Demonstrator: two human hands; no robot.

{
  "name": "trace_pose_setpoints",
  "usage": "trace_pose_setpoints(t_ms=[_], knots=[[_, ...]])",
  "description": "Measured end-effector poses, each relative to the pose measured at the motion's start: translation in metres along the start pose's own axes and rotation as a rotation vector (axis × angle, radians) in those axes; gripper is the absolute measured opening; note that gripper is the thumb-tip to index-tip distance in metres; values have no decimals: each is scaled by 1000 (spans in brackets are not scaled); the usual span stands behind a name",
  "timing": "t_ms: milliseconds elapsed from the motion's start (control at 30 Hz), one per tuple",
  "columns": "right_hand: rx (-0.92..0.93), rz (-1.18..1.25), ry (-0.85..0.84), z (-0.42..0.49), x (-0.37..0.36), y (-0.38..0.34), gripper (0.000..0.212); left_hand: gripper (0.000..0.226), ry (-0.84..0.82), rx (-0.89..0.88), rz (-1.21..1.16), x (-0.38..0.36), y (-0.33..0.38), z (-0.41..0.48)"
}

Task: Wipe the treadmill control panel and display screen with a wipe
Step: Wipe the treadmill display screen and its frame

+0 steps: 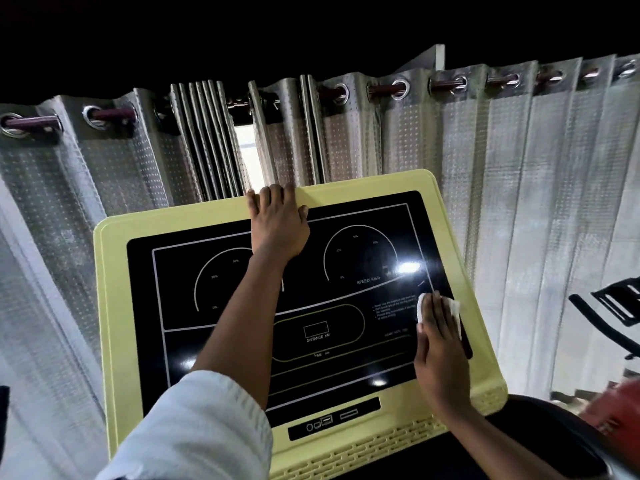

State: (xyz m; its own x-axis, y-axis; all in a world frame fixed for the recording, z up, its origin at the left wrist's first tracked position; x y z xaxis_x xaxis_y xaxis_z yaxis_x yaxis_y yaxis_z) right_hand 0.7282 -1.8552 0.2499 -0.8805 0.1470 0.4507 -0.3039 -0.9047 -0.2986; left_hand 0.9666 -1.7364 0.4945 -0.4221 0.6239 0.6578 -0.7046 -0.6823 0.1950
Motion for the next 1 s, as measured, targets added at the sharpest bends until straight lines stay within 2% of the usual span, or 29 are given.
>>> trace_pose_setpoints(t_ms=[67,167,300,433,533,633,800,1000], knots=[[22,-8,-10,1,2,4,52,56,-1,5,10,0,2,-1],[71,-1,-14,60,2,15,52,57,-2,8,19,1,1,0],[13,20,14,110,-3,21,52,57,1,-11,27,1,-1,-1],[-85,37,130,32,1,11,49,56,9,-36,4,2,-2,-1],[-184,53,137,-36,0,9,52,57,5,-16,3,0,-2,0],[-265,52,164,-20,-1,16,54,58,-2,-1,4,2,-1,-1],[-205,70,106,59,-5,22,52,57,9,-49,1,4,-5,-1],[-375,30,223,-37,-1,9,50,56,19,-54,-21,3,-5,0]])
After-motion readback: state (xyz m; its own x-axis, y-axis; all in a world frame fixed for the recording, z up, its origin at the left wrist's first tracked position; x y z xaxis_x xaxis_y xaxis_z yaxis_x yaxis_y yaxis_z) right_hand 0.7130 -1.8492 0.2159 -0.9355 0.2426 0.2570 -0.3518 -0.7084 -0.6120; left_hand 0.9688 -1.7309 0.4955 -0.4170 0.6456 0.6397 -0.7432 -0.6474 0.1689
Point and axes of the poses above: each hand's wrist, its own z-axis towards the middle knuckle, its own x-axis out of the back of the hand, y = z × x, the point moved 9 cm from there along z, towards the middle knuckle, and after that the axes turned 13 degrees about x, right-handed, at the moved point
